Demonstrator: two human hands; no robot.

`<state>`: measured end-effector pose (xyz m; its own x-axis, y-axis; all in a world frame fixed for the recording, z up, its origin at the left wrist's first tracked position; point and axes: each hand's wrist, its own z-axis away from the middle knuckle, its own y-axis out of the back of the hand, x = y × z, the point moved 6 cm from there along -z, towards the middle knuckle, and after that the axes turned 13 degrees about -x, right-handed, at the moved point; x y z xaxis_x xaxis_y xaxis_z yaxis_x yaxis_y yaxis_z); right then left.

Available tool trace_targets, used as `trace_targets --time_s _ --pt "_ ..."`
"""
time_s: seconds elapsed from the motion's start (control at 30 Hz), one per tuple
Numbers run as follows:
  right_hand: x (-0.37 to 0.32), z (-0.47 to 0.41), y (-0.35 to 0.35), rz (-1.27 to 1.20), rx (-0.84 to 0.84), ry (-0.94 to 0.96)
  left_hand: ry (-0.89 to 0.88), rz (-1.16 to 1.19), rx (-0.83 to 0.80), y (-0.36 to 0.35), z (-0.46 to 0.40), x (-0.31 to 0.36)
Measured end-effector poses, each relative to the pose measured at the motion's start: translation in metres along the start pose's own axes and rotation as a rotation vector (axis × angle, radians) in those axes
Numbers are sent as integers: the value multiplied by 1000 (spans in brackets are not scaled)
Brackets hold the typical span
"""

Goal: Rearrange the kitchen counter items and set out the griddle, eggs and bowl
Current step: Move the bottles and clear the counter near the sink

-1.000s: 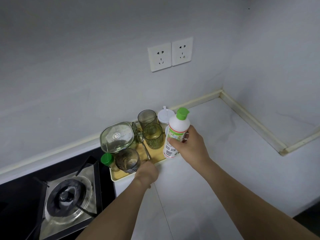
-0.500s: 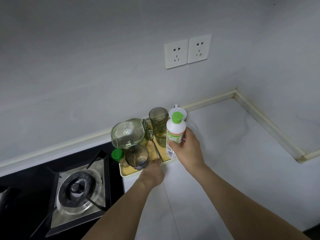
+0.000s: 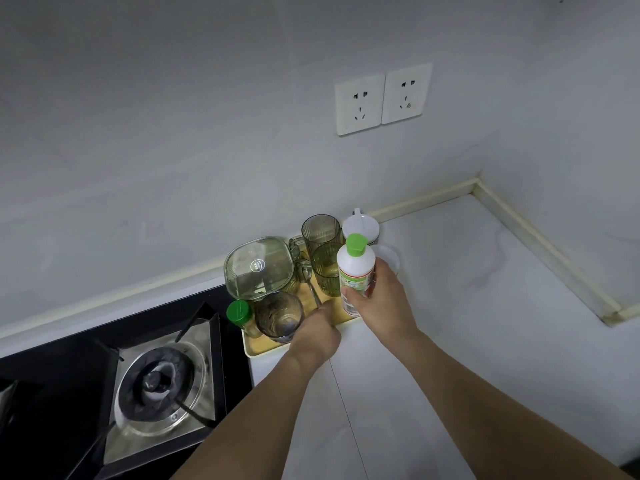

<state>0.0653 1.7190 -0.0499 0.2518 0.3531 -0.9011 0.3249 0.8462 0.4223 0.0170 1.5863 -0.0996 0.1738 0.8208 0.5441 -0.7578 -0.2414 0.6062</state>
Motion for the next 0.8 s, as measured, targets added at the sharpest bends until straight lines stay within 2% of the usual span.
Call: trace_targets --time_s 0.43,0.8 --pt "13 5 -2 42 -36 -74 -58 26 4 6 4 12" --pt "-13 43 17 155 4 -61 -73 25 48 13 32 14"
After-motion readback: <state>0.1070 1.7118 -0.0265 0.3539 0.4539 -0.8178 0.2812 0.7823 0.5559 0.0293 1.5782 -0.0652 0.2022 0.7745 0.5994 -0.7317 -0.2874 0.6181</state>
